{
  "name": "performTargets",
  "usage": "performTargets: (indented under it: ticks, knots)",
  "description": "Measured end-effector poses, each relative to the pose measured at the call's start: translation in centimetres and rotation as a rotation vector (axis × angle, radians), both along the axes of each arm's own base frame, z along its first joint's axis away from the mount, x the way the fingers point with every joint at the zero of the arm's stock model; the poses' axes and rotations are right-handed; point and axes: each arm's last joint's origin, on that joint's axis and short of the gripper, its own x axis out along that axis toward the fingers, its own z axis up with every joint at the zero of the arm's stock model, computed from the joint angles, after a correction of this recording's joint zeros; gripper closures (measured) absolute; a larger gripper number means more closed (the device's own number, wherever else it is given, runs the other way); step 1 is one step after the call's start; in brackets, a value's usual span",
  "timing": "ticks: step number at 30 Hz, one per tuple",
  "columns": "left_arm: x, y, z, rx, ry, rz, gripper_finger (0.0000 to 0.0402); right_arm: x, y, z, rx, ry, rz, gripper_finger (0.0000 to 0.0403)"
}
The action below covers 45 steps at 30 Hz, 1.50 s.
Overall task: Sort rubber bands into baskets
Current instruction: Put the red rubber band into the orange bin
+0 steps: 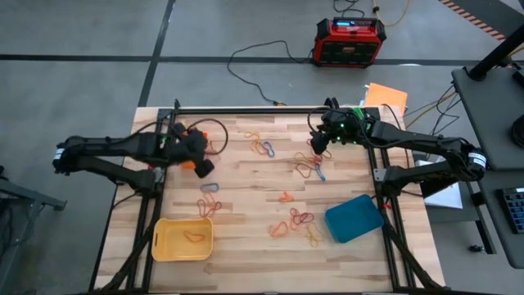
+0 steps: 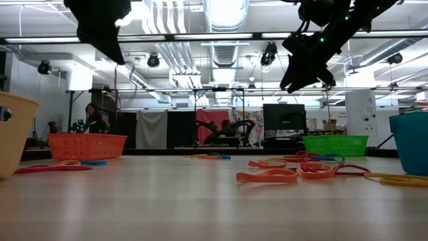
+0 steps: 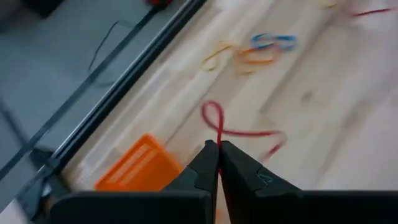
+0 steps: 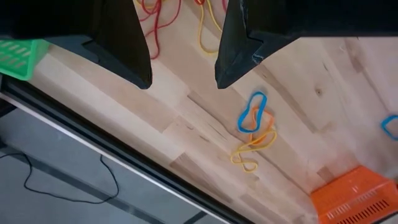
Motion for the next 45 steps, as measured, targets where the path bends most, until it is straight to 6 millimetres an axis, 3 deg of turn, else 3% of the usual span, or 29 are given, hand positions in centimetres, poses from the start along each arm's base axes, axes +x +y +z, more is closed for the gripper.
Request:
performTargets:
  ticks: [15, 24, 37, 45]
  knots:
    - [-2.9, 5.7, -4.5, -0.010, 0.162, 0.332, 0.0401, 0.0, -0.1, -0.1, -0.025, 0.013, -0.016, 0.0229]
    - [-3.6, 7.1, -8.3, -0.089, 0.182, 0.370, 0.0401, 0.2, -0.3, 0.4, -0.061, -0.030, -0.037, 0.0229]
    - [-3.5, 7.4, -8.0, -0.070, 0.194, 0.381, 0.0400, 0.3, -0.3, 0.4, -0.041, -0.056, -0.059, 0.0229]
    - [-3.5, 7.4, -8.0, -0.070, 0.195, 0.382, 0.0344, 0.3, -0.3, 0.4, -0.023, -0.070, -0.074, 0.0229]
